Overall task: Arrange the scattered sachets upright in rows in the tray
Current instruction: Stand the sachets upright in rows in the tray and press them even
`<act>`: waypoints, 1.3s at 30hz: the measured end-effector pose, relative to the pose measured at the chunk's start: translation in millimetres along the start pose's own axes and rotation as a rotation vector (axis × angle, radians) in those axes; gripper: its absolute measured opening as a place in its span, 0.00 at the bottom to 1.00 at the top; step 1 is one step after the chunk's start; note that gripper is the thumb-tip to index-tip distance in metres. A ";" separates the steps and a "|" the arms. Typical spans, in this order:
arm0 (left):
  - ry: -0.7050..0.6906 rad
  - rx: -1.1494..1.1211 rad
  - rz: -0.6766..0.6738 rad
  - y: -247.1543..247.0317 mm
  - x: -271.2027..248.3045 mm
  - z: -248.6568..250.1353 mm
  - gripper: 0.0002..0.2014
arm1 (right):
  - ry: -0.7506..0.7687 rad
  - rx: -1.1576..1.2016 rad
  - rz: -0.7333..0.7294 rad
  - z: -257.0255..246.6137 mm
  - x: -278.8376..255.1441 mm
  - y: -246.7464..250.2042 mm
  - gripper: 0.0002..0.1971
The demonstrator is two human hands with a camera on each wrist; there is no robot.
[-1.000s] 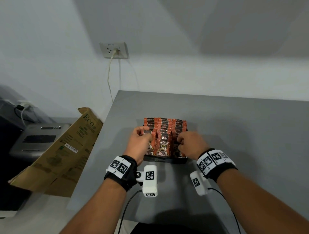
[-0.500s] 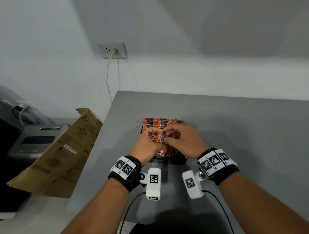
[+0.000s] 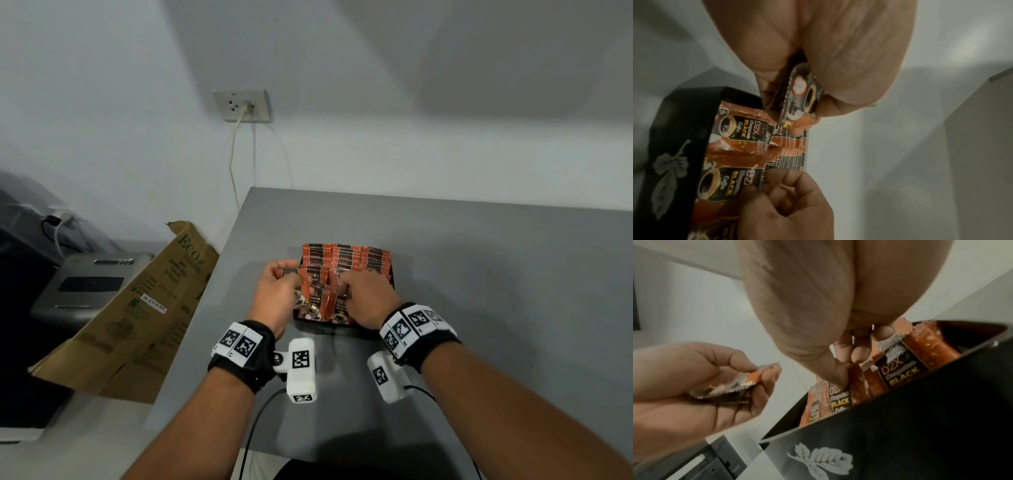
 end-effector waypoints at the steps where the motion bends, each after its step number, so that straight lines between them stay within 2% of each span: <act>1: -0.003 0.008 0.003 0.4 0.3 -0.8 0.16 | 0.000 -0.011 0.015 -0.8 0.9 -1.1 0.17; 6: -0.008 0.036 0.007 4.5 4.1 -6.8 0.17 | 0.036 -0.056 0.085 -5.1 2.0 -2.7 0.17; 11: -0.048 0.142 -0.030 5.4 5.1 -10.6 0.19 | 0.050 -0.051 0.139 -0.3 3.0 -4.6 0.11; 14: -0.056 0.207 -0.103 -0.6 4.1 -13.6 0.20 | 0.075 0.209 0.208 -1.1 -0.8 6.1 0.09; 16: -0.057 0.221 -0.191 -9.0 2.0 -15.4 0.22 | 0.099 0.454 0.149 -7.8 -4.3 10.5 0.13; 18: -0.050 0.222 -0.262 -16.9 0.5 -18.0 0.23 | 0.110 0.541 0.111 -11.7 -4.9 12.5 0.15; 20: -0.054 0.234 -0.272 -20.9 -0.2 -17.6 0.21 | 0.085 0.551 0.168 -5.2 -4.0 18.2 0.11; 23: -0.011 0.141 -0.210 -17.4 5.0 -11.9 0.08 | -0.012 0.625 0.270 14.7 -5.7 34.1 0.09; 24: -0.019 0.123 -0.184 -14.8 8.0 -8.3 0.09 | -0.029 0.641 0.286 20.6 -7.0 39.1 0.09; 26: -0.105 0.227 -0.152 -10.3 16.4 -0.6 0.11 | -0.053 0.637 0.301 30.7 -8.6 46.0 0.09; 29: -0.256 0.485 -0.204 -10.3 22.5 4.8 0.13 | -0.090 0.611 0.341 43.7 -9.1 50.2 0.09; 37: -0.358 0.964 -0.296 -7.3 27.4 -17.1 0.13 | -0.102 0.462 0.323 53.5 -20.3 48.8 0.10; 39: -0.440 1.112 -0.294 -11.1 25.1 -17.6 0.11 | -0.101 0.406 0.293 53.6 -23.3 43.0 0.10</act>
Point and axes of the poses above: each hand's wrist, its own x-axis towards the middle knuckle, its own y-axis out of the back of the hand, z = x × y, the point moved 6 cm from there along x, towards the middle knuckle
